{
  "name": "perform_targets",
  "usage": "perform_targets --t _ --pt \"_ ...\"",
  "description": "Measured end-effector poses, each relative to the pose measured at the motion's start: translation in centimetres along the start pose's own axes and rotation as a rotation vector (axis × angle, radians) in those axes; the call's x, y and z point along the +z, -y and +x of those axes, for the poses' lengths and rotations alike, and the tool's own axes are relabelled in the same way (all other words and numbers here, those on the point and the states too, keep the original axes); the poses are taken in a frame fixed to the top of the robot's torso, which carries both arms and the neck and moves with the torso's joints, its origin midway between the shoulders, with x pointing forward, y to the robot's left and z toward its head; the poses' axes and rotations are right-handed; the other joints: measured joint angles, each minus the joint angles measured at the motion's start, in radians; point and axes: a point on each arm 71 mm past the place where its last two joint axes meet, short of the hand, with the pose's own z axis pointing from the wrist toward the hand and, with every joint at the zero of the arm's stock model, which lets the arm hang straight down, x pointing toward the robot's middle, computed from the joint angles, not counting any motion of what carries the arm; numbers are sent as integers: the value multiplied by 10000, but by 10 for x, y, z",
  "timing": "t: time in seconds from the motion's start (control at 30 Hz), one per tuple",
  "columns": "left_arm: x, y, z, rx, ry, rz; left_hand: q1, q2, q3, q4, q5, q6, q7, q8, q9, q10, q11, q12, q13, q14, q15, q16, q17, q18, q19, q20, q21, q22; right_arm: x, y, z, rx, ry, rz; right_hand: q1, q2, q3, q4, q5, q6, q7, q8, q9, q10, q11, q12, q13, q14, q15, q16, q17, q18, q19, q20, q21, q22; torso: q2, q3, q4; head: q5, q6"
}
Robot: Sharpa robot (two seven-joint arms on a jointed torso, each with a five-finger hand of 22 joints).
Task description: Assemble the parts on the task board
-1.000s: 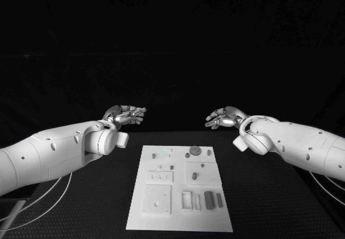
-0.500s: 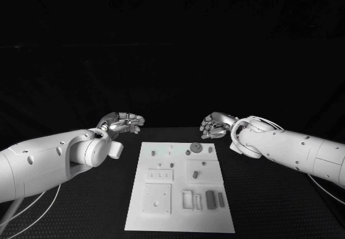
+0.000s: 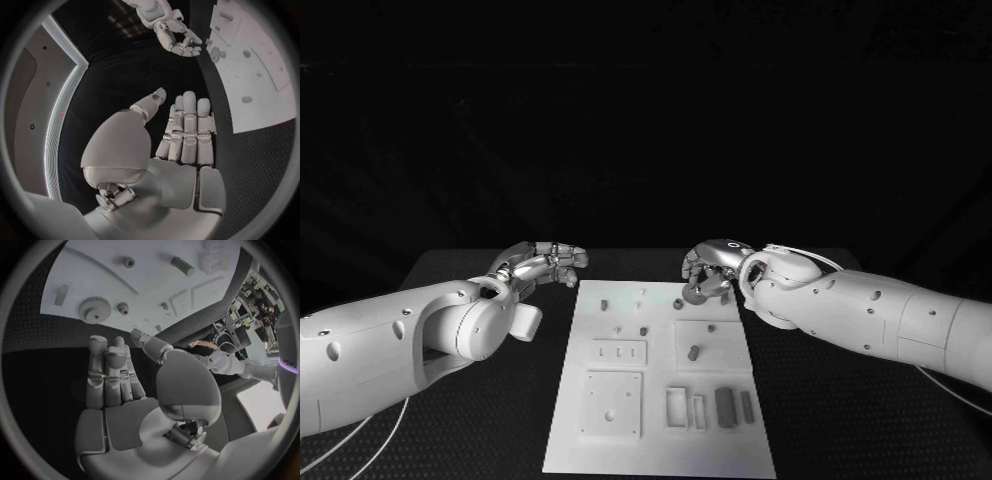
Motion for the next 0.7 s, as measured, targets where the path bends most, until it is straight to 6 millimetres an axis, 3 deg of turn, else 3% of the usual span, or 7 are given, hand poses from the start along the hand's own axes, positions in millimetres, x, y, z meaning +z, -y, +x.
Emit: perform_targets --t 0.27,0.5,0.7 --pt "1 1 4 -24 -137 20 -213 -1 110 -110 0 0 0 -38 25 -2 -2 -47 12 -33 32 -114 -1 -20 -50 22 0 -1 4 -9 3 -804 58 -257 40 -40 110 57 -193 -1 0 -115 -30 -1 0 -148 -33 -44 44 116 -13 -3 -2 2 224 -1 304 -62 107 -70 84" --pt "1 1 5 -29 -184 24 -293 0 109 -163 0 -1 0 -38 34 -44 37 -86 21 -34 33 -117 -2 -74 -73 45 0 -1 6 -10 6 -1271 88 -342 25 -134 142 89 -270 -1 -1 -173 -49 -1 0 -255 -45 -47 47 156 -43 -7 -4 6 323 -1 473 -96 168 -91 145" --pt "1 1 5 -36 -226 23 -320 -22 109 -163 0 -1 0 -78 34 -44 36 -86 21 -34 33 -156 -10 -68 -86 58 0 -2 7 -10 8 -1611 83 -343 25 -134 168 115 -269 33 -35 -174 -49 -1 0 -255 -58 -47 47 202 -56 -8 -5 9 361 -2 570 -110 182 -99 178"
